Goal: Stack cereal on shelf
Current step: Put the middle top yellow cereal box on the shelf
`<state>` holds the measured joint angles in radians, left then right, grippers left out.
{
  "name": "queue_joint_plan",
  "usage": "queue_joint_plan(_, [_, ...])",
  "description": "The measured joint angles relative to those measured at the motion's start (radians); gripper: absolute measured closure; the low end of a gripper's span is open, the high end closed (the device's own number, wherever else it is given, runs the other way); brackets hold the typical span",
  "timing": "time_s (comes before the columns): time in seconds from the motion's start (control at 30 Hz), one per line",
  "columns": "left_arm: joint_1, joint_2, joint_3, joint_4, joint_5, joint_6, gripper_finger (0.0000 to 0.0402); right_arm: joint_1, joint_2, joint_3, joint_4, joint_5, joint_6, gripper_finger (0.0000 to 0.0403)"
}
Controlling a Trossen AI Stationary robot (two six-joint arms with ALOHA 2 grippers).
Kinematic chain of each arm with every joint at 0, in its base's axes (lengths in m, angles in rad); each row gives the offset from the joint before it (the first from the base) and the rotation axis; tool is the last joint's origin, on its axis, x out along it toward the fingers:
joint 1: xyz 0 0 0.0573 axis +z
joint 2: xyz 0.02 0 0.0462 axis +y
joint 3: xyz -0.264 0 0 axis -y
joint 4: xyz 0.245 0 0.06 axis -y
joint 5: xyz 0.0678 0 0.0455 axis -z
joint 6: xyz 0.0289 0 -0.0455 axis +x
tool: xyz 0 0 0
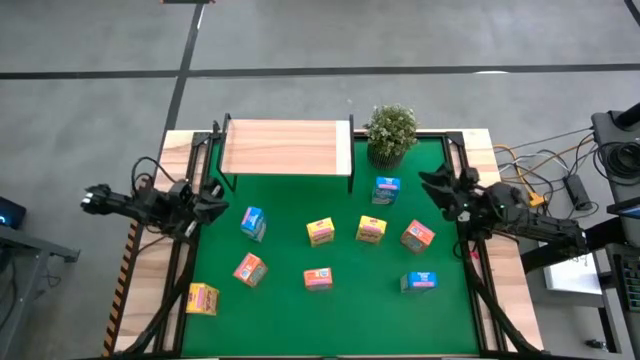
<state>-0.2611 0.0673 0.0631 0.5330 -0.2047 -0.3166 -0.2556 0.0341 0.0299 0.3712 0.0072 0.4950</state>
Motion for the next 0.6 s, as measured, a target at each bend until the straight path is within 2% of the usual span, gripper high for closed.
queue_joint_plan(0.23, [0.0, 0.125, 0.002, 0.228, -0.06, 0.076, 0.0402, 0.0, 0.0, 0.0, 0.093, 0.0, 0.002, 0.0179])
queue_joint_plan(0.33, [0.0, 0.195, 0.04, 0.229, -0.08, 0.123, 0.0402, 0.0, 0.0, 0.0, 0.099, 0.018, 0.001, 0.0179])
queue_joint_plan(0.47, [0.0, 0.322, 0.146, 0.138, -0.221, 0.126, 0.0402, 0.0, 0.0, 0.0, 0.098, 0.023, 0.001, 0.0179])
queue_joint_plan(0.6, [0.0, 0.431, 0.314, -0.156, -0.311, 0.026, 0.0402, 0.0, 0.0, 0.0, 0.098, 0.075, -0.019, 0.0179])
